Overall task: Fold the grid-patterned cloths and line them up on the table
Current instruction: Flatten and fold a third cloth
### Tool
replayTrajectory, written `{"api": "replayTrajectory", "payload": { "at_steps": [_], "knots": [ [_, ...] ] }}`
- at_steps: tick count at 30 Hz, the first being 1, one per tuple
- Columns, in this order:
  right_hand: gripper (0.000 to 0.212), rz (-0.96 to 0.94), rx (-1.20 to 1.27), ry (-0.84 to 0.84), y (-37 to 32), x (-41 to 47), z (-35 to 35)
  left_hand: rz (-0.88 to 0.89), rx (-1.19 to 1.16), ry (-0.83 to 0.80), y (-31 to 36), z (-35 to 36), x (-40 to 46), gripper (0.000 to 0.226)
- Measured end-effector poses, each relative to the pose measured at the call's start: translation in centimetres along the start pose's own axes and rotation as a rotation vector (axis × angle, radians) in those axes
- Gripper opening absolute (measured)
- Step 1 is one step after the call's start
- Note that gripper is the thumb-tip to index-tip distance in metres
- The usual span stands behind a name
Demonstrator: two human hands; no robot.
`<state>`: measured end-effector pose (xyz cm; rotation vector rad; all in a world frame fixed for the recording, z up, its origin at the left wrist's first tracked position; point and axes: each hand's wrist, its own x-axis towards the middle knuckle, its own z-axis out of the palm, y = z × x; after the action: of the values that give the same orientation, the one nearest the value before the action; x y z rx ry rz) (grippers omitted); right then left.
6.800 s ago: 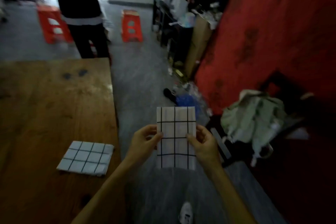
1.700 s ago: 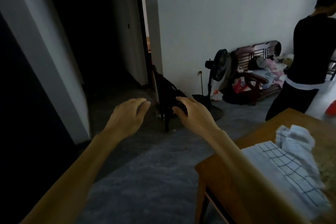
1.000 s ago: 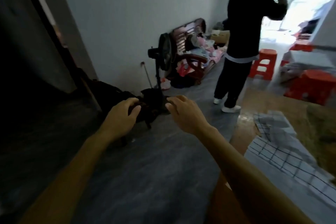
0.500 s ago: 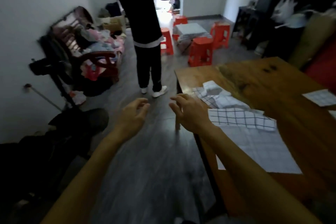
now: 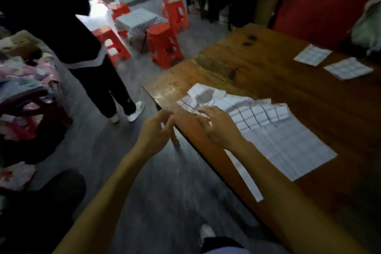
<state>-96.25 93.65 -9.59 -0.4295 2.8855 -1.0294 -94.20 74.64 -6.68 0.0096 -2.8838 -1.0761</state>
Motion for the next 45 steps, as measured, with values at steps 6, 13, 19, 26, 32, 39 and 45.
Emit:
{"api": "replayTrajectory", "payload": {
  "at_steps": [6,13,19,26,32,39,45],
  "knots": [
    [0.043,0.283,0.022,0.099,6.0,0.9,-0.7,0.151,0.02,-0.257,2.2,5.2,6.4,0.027],
    [0.044,0.533,0.059,0.187,9.9,1.9,-1.4,0.349,0.014,-0.5,2.6,11.2,13.6,0.032],
    [0.044,0.749,0.067,0.268,10.9,3.7,-1.2,0.515,-0.015,-0.677,3.6,15.0,19.4,0.034],
    [0.046,0.991,0.126,0.347,11.9,2.8,0.6,0.734,0.02,-0.863,6.6,20.3,22.9,0.036],
    [0.043,1.079,0.146,0.355,15.6,3.2,1.7,0.919,0.202,-0.911,10.9,26.9,24.7,0.039],
    [0.042,1.113,0.19,0.357,20.0,3.5,2.4,1.179,0.473,-0.912,14.7,34.9,25.3,0.045],
    [0.039,1.109,0.221,0.353,23.0,3.6,2.9,1.377,0.731,-0.89,15.0,40.2,25.4,0.053]
  ]
}}
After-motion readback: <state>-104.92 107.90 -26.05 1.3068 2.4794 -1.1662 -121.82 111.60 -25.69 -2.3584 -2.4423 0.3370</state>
